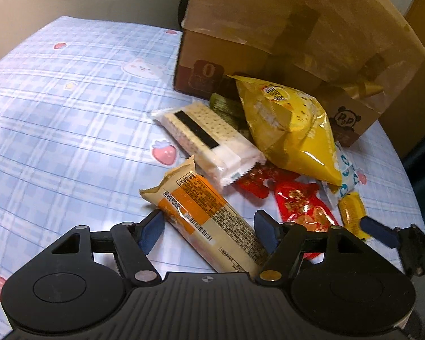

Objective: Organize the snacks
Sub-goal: 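Lower the left tool to the orange bread stick while the right tool lowers to the red candy pack, then close the left tool on the orange bread stick while the right tool closes on the red candy pack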

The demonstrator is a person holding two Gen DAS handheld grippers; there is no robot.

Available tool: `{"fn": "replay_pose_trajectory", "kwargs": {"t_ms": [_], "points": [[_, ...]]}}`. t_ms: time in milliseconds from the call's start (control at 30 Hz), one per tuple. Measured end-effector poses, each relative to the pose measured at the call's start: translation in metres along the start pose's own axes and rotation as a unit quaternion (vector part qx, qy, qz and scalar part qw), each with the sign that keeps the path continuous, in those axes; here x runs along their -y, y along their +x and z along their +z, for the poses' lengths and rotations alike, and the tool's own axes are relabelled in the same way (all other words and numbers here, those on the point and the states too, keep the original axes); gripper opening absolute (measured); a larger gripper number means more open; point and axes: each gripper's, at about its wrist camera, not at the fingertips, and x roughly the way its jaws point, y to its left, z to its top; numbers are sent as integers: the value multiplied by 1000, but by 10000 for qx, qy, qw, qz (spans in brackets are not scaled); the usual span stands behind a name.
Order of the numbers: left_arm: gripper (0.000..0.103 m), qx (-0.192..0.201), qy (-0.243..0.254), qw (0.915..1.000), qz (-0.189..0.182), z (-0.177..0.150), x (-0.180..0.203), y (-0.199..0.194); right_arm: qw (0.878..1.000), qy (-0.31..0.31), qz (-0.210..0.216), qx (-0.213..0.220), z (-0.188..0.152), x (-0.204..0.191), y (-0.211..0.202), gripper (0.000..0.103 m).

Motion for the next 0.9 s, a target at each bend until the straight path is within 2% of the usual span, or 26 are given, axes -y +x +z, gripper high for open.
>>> {"fn": "replay_pose_trajectory", "kwargs": {"t_ms": [267, 400, 500, 600, 767, 900], "points": [[71, -75, 321, 9994, -107, 12, -23, -4, 9991, 408, -89, 26, 1, 27, 0, 93], [70, -195, 618, 9976, -246, 24, -34, -1, 9981, 615, 2, 4, 1, 36, 3, 87], [70, -234, 795, 9962, -278, 33, -40, 3, 9989, 462, 97, 32, 5, 32, 5, 83], [70, -125, 670, 9975, -196, 37, -43, -2, 9992, 320, 213, 60, 10, 26, 9, 80], [71, -39, 187, 9995, -243, 32, -40, -10, 9990, 153, 409, 18, 18, 17, 21, 80], [71, -23, -247, 9997, -53, 23, -32, -7, 9990, 29, 448, -68, 23, 10, 33, 79]]}}
